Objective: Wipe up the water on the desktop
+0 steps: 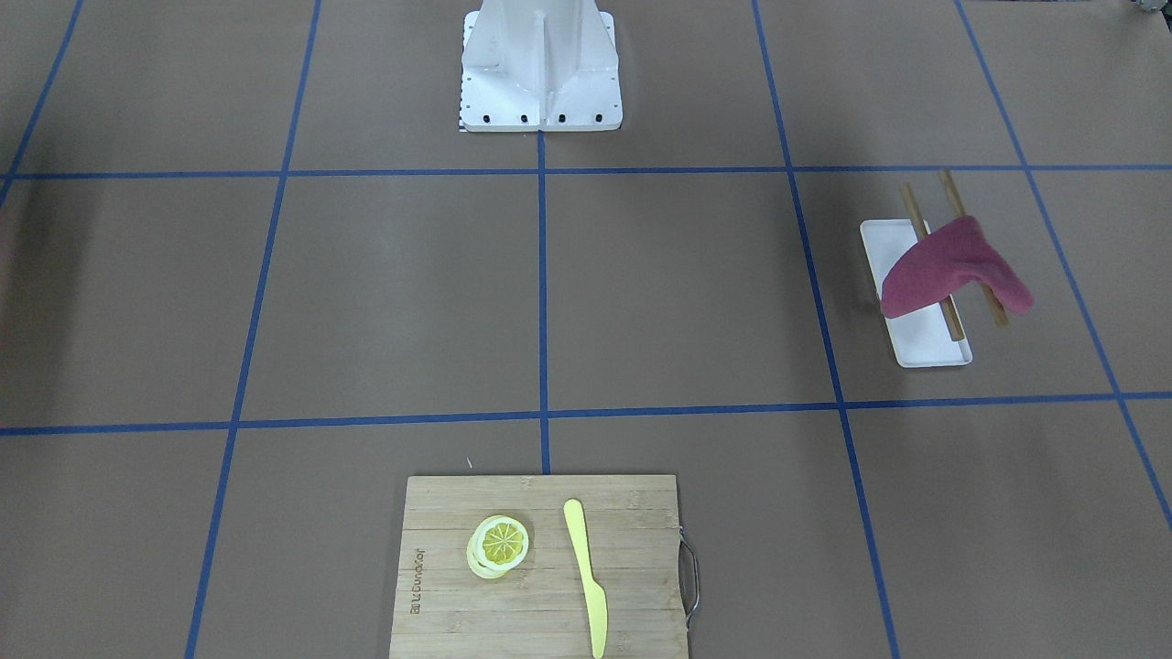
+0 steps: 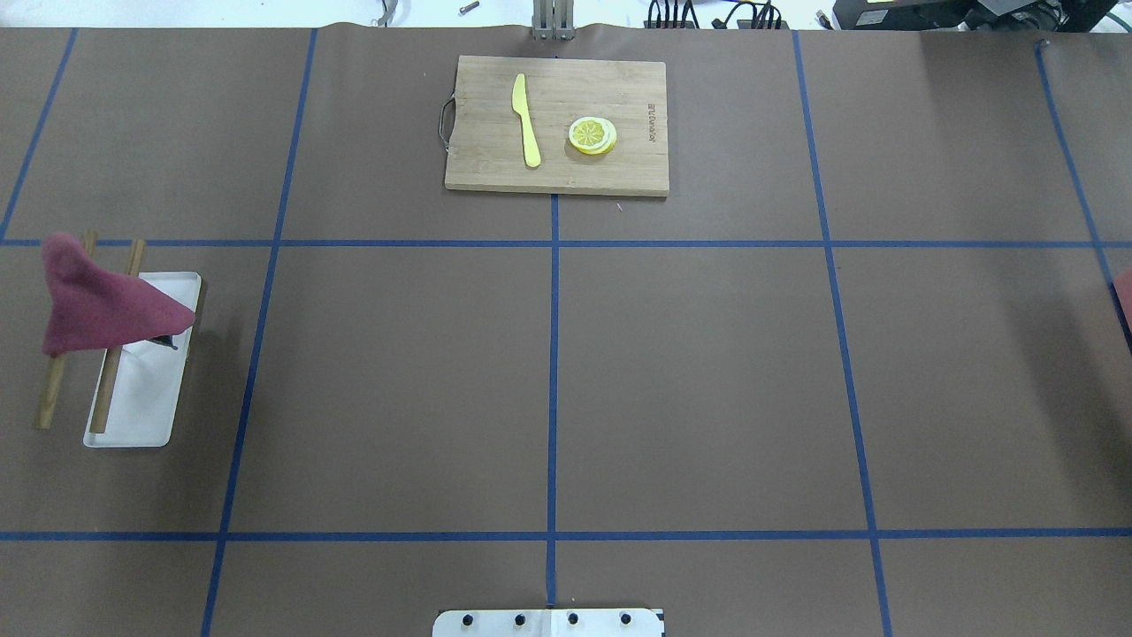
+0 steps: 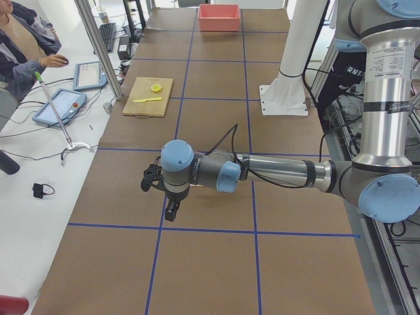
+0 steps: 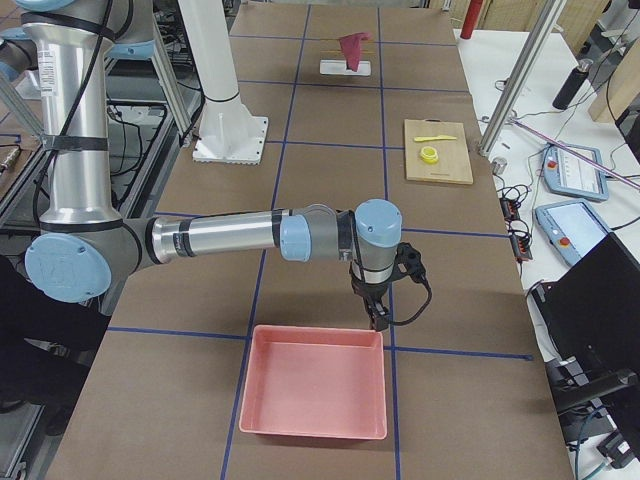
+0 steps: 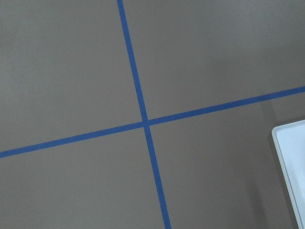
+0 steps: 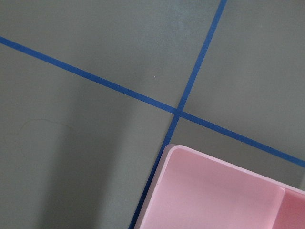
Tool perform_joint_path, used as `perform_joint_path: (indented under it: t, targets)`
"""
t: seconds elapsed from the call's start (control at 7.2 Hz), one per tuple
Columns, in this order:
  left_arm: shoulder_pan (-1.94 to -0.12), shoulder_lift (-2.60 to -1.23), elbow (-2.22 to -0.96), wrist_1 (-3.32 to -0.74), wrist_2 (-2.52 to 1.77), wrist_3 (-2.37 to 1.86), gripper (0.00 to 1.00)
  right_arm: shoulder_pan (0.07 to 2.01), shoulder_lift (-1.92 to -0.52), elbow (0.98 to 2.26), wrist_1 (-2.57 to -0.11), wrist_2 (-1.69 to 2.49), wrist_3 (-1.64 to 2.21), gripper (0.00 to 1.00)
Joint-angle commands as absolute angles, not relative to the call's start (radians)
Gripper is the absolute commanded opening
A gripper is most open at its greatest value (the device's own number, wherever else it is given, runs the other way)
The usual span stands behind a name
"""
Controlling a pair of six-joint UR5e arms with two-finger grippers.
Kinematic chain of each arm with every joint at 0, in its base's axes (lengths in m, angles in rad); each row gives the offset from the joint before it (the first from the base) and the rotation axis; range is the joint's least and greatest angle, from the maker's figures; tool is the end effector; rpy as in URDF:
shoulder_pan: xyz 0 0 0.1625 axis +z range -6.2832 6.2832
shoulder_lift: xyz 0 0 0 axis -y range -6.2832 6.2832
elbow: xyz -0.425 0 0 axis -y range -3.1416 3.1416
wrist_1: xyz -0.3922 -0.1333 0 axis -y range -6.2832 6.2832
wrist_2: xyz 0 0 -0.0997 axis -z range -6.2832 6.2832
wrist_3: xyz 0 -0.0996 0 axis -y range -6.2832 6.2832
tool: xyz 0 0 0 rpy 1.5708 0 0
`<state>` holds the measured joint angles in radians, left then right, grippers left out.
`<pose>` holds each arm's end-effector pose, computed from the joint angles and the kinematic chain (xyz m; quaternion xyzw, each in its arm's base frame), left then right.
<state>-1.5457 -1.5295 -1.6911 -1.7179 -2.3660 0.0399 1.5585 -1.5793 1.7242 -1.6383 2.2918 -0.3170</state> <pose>-0.0500 -0.4876 0.6018 0.1069 0.3840 0.0734 0.9142 0.0615 -0.4905 0.5977 0.0893 -0.3429 -0.1667 0.9201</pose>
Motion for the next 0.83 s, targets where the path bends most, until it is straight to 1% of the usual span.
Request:
perform_joint_path:
  t: [0.0, 0.69]
  targets:
    - [-1.546, -1.529, -1.692, -1.720, -2.370, 0.040, 0.98, 1.559, -1.583, 1.724, -1.638, 2.293, -0.318, 1.00]
    - [-1.545, -1.528, -1.713, -1.720, -2.372, 0.023, 0.98, 1.557, -1.585, 1.717, -1.640, 2.293, -0.316, 1.00]
